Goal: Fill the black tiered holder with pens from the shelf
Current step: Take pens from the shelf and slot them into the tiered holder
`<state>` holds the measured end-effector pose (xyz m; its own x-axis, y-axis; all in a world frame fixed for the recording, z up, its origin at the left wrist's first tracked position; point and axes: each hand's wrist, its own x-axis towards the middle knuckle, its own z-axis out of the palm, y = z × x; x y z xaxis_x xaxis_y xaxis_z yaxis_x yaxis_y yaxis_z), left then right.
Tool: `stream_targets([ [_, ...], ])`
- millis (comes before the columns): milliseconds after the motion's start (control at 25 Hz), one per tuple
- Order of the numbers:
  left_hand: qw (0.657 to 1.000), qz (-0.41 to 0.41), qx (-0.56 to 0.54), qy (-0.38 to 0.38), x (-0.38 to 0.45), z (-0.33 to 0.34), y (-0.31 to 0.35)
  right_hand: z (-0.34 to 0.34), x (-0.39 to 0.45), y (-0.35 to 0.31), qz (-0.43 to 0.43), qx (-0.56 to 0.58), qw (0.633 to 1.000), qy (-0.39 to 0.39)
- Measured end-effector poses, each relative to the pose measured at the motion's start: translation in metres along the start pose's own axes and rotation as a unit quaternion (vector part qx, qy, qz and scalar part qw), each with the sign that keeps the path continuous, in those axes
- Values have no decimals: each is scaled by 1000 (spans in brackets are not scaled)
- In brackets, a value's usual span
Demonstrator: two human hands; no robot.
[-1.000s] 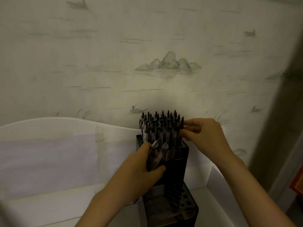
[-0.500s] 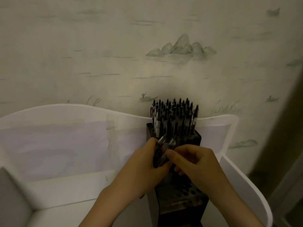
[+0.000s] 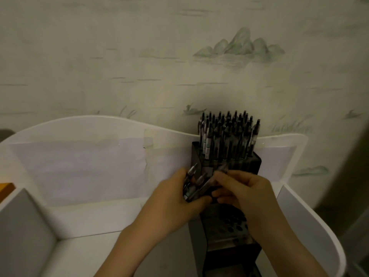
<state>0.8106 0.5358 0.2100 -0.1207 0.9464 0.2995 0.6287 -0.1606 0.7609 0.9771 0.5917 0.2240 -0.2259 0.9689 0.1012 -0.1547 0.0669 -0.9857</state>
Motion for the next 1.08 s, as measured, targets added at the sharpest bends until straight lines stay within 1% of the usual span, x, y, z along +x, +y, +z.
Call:
stream_targets([
  [80,1000,-4,20,-2,-3,-6,-6,-8,7,-5,-33,17,997,63],
  [120,1000,-8,23,1,-4,-7,-10,-12,10,-6,-70,0,994,84],
  [160,1000,-13,24,7,-5,-8,-14,-16,10,-6,-117,-37,988,91],
  [240,999,-21,35,12,-5,-8,-19,-16,4,0,-197,-143,967,79],
  [320,998,-29,55,7,-4,-7,-23,-12,-3,10,-233,-233,941,74],
  [360,997,-33,64,6,-5,-6,-25,-10,-5,15,-239,-255,934,76],
  [480,996,-40,82,7,-6,-6,-30,-8,-1,27,-240,-277,927,77],
  [680,997,-44,66,-3,-9,-7,-35,-4,3,42,-257,-314,912,59],
  [880,997,-35,67,0,-7,-8,-37,-2,7,47,-266,-319,908,63],
  [960,997,-34,66,-3,-7,-6,-36,-2,9,49,-257,-318,911,55],
  [1080,997,-34,64,-6,-6,-6,-36,1,9,62,-215,-356,908,49],
])
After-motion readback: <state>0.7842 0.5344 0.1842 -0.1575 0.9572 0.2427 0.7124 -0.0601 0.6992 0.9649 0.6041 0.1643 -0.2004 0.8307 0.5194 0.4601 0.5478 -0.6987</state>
